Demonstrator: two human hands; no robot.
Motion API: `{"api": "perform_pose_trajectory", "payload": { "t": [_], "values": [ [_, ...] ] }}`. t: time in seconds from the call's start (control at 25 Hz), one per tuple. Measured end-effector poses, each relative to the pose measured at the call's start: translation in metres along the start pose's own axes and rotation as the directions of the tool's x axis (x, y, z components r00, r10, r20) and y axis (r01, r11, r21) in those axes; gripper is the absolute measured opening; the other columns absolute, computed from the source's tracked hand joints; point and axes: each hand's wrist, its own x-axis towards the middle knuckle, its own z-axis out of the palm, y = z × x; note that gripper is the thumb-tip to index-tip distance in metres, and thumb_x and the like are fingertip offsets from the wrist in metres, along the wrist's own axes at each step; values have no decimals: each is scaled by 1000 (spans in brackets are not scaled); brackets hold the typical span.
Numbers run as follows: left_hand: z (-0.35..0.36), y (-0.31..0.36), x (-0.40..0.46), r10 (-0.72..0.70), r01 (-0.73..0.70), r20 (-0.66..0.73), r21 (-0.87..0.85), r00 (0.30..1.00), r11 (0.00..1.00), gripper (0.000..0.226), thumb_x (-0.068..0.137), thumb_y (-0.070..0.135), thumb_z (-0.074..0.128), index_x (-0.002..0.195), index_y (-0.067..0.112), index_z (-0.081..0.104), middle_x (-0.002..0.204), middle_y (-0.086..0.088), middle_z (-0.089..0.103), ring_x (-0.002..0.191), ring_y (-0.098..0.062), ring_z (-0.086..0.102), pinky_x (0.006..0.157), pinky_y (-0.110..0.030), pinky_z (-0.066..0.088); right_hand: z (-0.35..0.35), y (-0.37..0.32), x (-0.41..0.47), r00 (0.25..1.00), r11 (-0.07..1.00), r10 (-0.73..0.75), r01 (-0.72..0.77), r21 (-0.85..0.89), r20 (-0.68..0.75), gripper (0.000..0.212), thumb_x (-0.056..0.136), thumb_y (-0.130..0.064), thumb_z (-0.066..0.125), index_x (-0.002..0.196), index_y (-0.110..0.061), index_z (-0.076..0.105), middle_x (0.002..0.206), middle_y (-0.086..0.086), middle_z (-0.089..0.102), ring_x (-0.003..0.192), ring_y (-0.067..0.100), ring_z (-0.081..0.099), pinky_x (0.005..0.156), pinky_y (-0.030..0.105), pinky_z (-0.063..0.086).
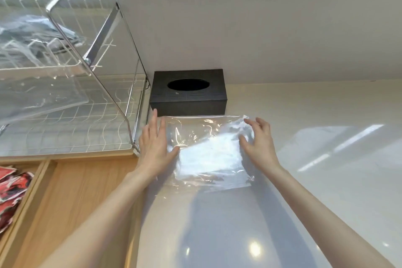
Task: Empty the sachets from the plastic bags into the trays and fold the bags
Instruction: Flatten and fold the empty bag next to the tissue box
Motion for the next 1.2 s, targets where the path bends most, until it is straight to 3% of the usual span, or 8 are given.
{"api": "perform_pose_trajectory", "payload": {
  "t": [0.12,0.2,0.36,0.44,0.52,1.2],
  "values": [
    [9,2,-3,22,-19,-35,66,999,998,68,87,31,51,142,10,17,155,-9,-12,142,-26,-10,113,-40,-5,13,4,-17,981,932,-191,192,-308,34,54,87,-25,54,137,-14,36,154,9,18,143,21,15,114,40,10],
    [13,6,-9,51,-49,-47,52,998,997,58,91,34,43,142,14,22,156,-7,-4,143,-24,-7,112,-40,-8,20,2,-29,960,888,-271,279,-365,76,57,89,-33,51,140,-18,31,156,2,15,144,16,7,115,41,-3],
    [25,11,-28,66,-65,147,-8,987,998,58,92,45,29,143,20,17,156,1,1,143,-19,-9,112,-42,-10,33,0,-38,948,849,-209,298,-436,240,64,90,-47,41,145,-24,18,157,-3,4,144,13,-5,113,40,-14],
    [33,8,-33,39,-44,242,16,969,999,60,92,47,25,144,21,11,156,2,-3,142,-19,-13,113,-43,-12,38,1,-37,947,834,-139,270,-481,290,64,90,-50,36,145,-25,15,158,-3,0,144,13,-8,113,42,-14],
    [36,7,-31,24,-28,253,11,967,1000,60,92,46,26,144,20,10,156,2,-4,142,-20,-13,113,-43,-12,41,1,-34,949,841,-110,248,-480,297,63,90,-50,35,145,-25,16,158,-2,2,144,13,-7,113,43,-13],
    [-48,-5,-95,36,-34,62,-40,997,999,62,90,44,35,143,21,14,156,-4,10,143,-20,-1,114,-42,-4,18,-79,-101,925,814,-258,364,-452,280,64,90,-49,40,145,-28,16,158,-2,3,144,15,-5,114,44,-9]
  ]
}}
